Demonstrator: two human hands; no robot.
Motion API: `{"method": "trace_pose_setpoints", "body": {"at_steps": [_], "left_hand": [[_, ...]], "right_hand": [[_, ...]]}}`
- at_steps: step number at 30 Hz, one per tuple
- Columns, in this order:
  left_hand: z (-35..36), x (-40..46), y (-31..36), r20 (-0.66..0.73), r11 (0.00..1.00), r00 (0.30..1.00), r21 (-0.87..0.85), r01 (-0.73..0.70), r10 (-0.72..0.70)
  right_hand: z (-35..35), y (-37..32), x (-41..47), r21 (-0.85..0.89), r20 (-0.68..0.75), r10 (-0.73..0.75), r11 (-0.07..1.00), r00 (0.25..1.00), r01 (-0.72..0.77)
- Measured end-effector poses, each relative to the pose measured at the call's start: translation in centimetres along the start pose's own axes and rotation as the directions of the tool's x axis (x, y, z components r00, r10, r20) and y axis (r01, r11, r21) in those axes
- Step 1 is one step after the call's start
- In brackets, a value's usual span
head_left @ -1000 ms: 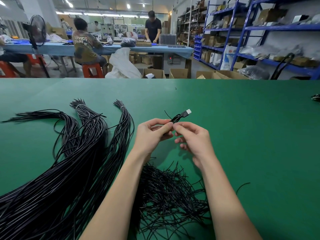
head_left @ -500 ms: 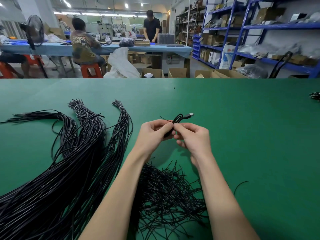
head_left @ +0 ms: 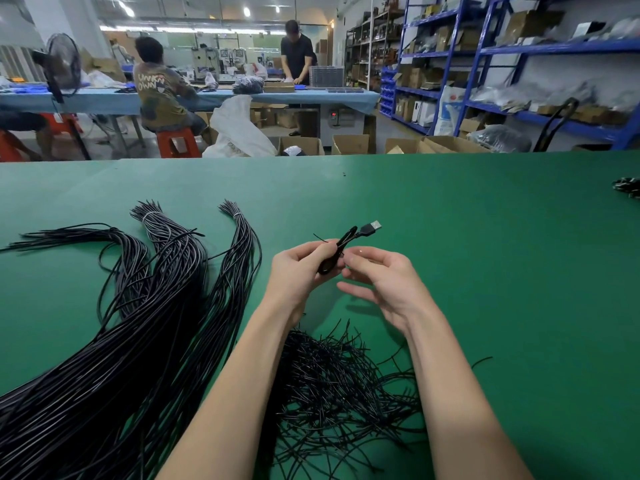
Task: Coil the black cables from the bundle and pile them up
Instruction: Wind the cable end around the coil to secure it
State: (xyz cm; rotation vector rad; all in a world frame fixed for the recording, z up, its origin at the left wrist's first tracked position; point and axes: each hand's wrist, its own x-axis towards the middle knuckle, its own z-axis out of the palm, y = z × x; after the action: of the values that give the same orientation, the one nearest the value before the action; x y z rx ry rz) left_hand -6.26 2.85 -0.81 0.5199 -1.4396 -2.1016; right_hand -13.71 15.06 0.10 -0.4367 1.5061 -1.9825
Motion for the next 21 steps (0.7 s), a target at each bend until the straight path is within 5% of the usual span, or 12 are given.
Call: {"method": "trace_pose_setpoints", "body": {"at_steps": [7,11,21], "left_hand": [[0.4,-0.3,0.2,0.006,0.997,1.000,-0.066,0.028,-0.027],[0.7,-0.4,0.2,0.000,0.992,1.000,-0.122,0.025,-0.025],[1.4,-0.6,0.5,-0.011,0.972,1.000,-0.235,0.021,-0.024]], "right_hand": [[-0.6,-0.4,-0.3,-0.001,0.110,0.008,1.000,0.994,-0.007],[-0.5,-0.7,0.0,-0.040,0.020,-0.018,0.999,1.000,0.019],[0.6,0.5,0.5,0.429,0.045,0.032,0.902,0.999,-0.048]]}}
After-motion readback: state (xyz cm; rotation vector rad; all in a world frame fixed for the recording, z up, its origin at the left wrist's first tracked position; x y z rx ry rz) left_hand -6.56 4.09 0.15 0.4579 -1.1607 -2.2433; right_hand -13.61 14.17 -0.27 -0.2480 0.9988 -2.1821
